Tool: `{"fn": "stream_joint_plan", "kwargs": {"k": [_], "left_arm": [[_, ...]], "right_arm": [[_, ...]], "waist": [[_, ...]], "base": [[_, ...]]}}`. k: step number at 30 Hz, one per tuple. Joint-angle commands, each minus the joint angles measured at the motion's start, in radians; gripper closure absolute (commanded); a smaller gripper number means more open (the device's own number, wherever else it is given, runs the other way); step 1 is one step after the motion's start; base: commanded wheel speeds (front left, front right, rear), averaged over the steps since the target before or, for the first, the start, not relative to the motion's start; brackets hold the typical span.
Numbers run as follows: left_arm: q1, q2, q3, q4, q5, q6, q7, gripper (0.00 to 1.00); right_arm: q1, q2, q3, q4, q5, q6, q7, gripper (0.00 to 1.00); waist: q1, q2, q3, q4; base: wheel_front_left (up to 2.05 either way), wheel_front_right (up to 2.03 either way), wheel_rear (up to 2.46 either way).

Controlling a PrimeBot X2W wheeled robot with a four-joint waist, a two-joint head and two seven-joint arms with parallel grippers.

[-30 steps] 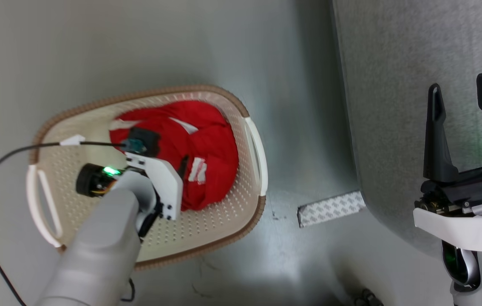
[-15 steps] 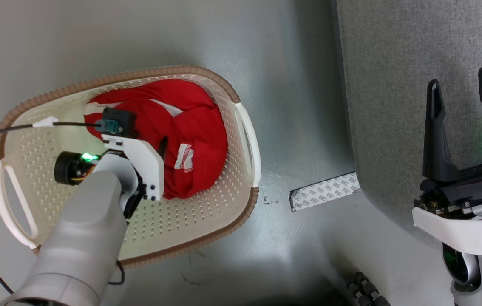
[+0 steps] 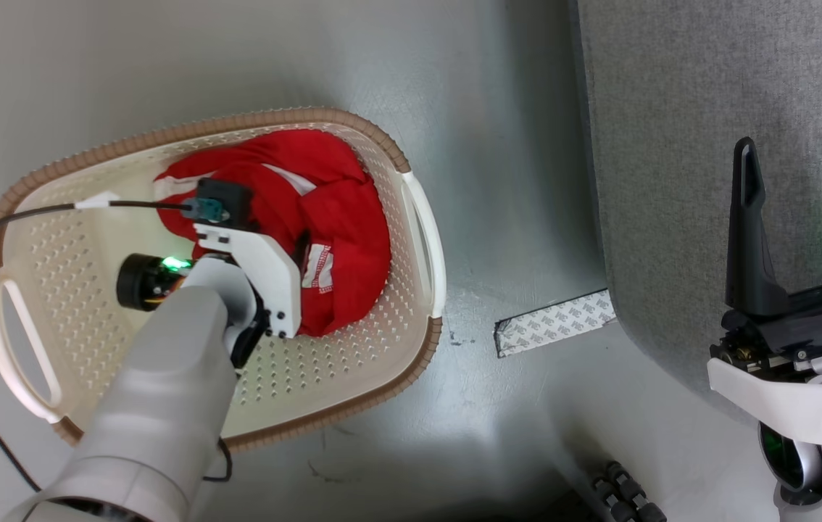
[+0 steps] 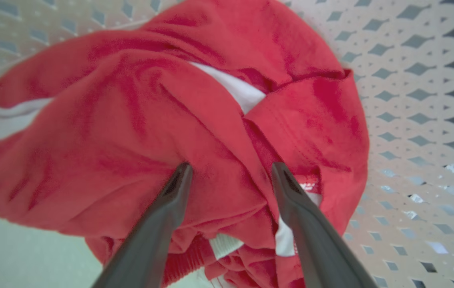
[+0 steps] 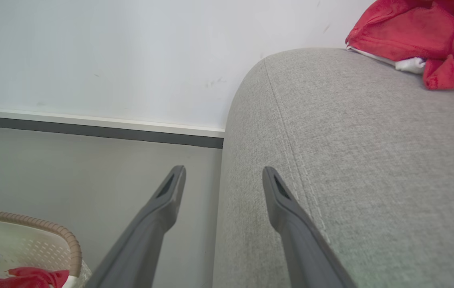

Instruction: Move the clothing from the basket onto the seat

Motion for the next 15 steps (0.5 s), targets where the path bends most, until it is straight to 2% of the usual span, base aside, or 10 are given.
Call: {"fn": "stream_joint_plan", "kwargs": {"k": [1,13,14,15], "left_arm": [[-0.005,-0.003,-0.006,0.006,-0.004,-0.006,0.001,0.00],[-0.011,-0.024,-0.070,0.016,-0.008,-0.007,-0.029,0.00],[-0.011,-0.026,-0.074,0.017,-0.012,-0.007,-0.031,0.05],[-0.011,-0.028,-0.079,0.015,-0.018,-0.007,-0.038,0.27]], "right_arm": [[0.012,-0.005,0.001,0.000,-0.003,-0.002,0.001,0.00],[0.028,-0.027,-0.001,-0.031,-0.019,-0.002,0.001,0.00],[0.030,-0.029,-0.001,-0.034,-0.025,-0.002,0.002,0.00],[0.033,-0.031,0.000,-0.037,-0.029,-0.002,0.002,0.00]], "waist": [[0.0000,0.0000,0.001,0.000],[0.0000,0.0000,0.016,0.013],[0.0000,0.0000,0.016,0.017],[0.0000,0.0000,0.016,0.022]], "base": [[0.00,0.00,0.00],[0.01,0.01,0.01],[0.08,0.08,0.08],[0.07,0.07,0.07]]}}
